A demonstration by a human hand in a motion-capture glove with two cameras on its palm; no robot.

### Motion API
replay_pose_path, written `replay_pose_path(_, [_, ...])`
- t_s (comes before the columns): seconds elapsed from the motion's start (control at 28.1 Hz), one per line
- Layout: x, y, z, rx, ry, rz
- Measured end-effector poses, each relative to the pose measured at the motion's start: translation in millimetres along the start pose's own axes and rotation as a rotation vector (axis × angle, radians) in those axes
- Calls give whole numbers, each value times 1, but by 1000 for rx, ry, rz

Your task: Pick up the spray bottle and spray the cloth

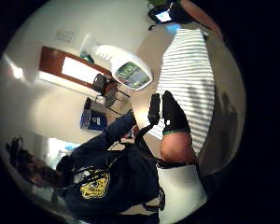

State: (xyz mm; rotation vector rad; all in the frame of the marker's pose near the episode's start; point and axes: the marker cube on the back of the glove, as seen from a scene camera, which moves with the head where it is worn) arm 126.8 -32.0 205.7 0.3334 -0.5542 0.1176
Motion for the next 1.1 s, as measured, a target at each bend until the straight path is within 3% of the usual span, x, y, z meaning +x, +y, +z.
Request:
replay_pose_path(0.53, [56,95,-9,-175,158,408])
replay_pose_path(1.1, [56,123,15,-256,154,463])
